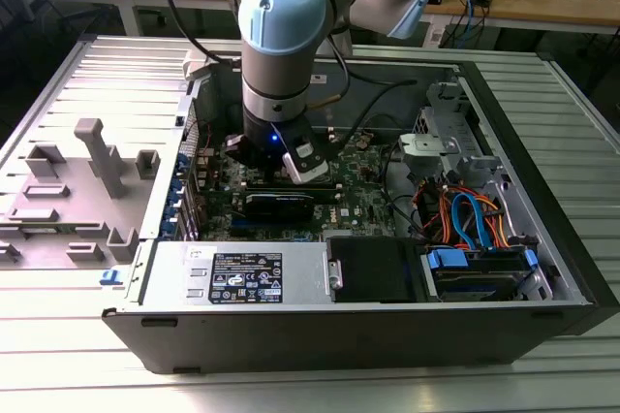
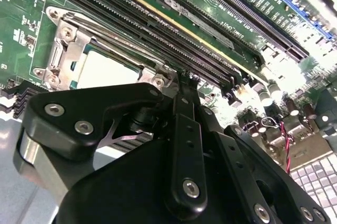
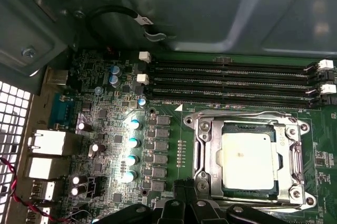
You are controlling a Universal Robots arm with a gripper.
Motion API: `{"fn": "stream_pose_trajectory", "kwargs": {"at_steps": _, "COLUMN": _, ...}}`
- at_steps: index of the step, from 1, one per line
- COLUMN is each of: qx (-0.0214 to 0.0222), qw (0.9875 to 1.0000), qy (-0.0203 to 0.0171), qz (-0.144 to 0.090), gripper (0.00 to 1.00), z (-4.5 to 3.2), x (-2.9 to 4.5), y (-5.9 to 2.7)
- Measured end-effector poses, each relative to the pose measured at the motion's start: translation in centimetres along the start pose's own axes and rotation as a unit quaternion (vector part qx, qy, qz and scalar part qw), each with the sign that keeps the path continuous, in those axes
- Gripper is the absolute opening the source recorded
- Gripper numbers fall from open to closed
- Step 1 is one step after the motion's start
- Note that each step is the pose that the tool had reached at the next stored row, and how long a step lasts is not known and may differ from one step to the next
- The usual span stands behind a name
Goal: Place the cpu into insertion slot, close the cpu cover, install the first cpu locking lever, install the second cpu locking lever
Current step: 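Install the second cpu locking lever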
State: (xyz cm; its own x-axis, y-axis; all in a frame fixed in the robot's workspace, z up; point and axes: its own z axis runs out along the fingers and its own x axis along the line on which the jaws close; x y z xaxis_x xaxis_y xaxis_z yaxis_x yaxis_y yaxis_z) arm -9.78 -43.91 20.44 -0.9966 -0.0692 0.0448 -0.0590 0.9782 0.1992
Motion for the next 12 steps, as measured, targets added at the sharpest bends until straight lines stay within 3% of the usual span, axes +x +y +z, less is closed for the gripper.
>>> {"fn": "stream_pose_trajectory", "kwargs": {"at_steps": 12, "qx": 0.0007, "qw": 1.0, "qy": 0.0001, "qz": 0.0, "gripper": 0.11, "z": -0.55, "x": 0.02, "y": 0.21}}
